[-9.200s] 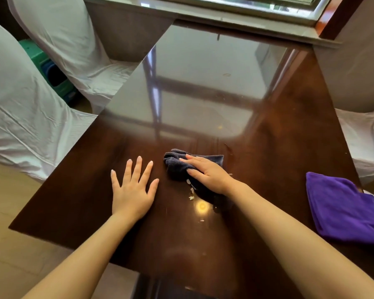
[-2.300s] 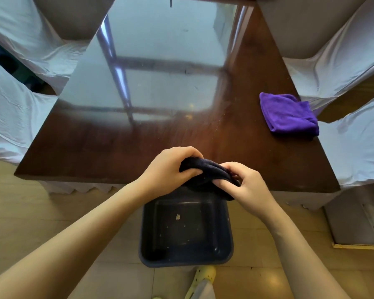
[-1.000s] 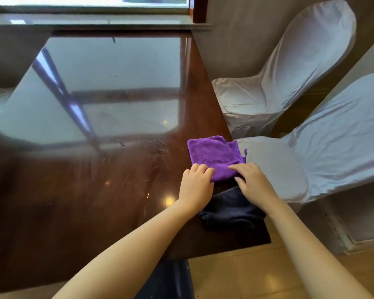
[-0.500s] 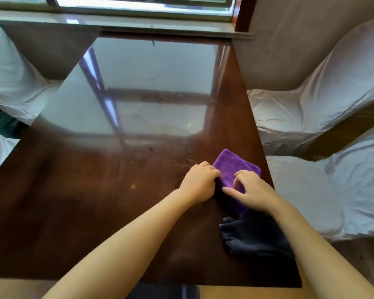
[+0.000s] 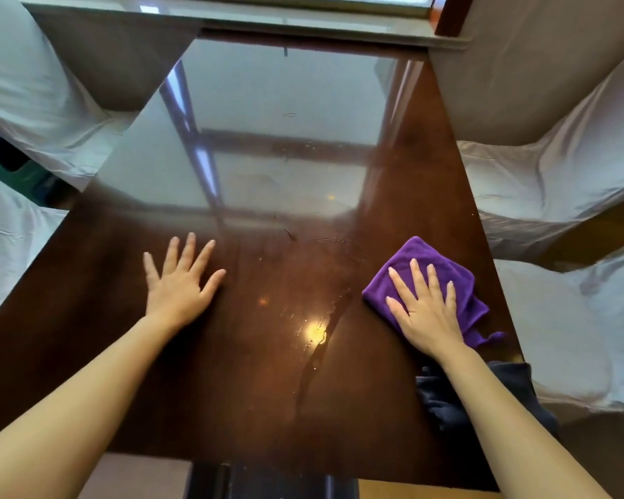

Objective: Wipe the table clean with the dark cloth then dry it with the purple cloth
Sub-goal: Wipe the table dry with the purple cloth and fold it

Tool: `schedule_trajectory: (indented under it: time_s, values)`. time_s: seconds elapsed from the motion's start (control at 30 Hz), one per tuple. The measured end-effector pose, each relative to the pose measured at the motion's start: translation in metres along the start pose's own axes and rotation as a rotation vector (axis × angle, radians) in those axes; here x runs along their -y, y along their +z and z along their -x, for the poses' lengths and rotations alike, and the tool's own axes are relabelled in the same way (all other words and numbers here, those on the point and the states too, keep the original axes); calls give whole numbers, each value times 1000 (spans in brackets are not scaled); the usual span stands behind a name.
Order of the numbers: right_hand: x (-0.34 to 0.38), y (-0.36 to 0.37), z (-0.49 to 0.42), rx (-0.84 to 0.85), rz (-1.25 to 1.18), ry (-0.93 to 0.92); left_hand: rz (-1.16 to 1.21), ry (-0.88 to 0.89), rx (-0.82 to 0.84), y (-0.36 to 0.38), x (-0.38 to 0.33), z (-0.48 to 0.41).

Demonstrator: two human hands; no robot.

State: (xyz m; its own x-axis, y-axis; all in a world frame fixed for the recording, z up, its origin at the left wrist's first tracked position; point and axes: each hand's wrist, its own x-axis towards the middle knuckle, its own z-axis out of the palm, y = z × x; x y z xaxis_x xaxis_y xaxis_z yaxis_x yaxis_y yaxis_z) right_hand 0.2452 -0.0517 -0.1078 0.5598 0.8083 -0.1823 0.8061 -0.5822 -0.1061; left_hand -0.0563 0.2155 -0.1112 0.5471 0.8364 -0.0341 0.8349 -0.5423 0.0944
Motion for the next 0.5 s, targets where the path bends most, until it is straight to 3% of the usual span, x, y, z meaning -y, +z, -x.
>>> schedule_trajectory:
  time_s: [0.13,0.5]
  values:
    - [27,1,-15,-25,3,-19,18,-84,25,8,21,2]
    - [117,1,-70,-42,-31,-143,21,-65,-10,12,19,4]
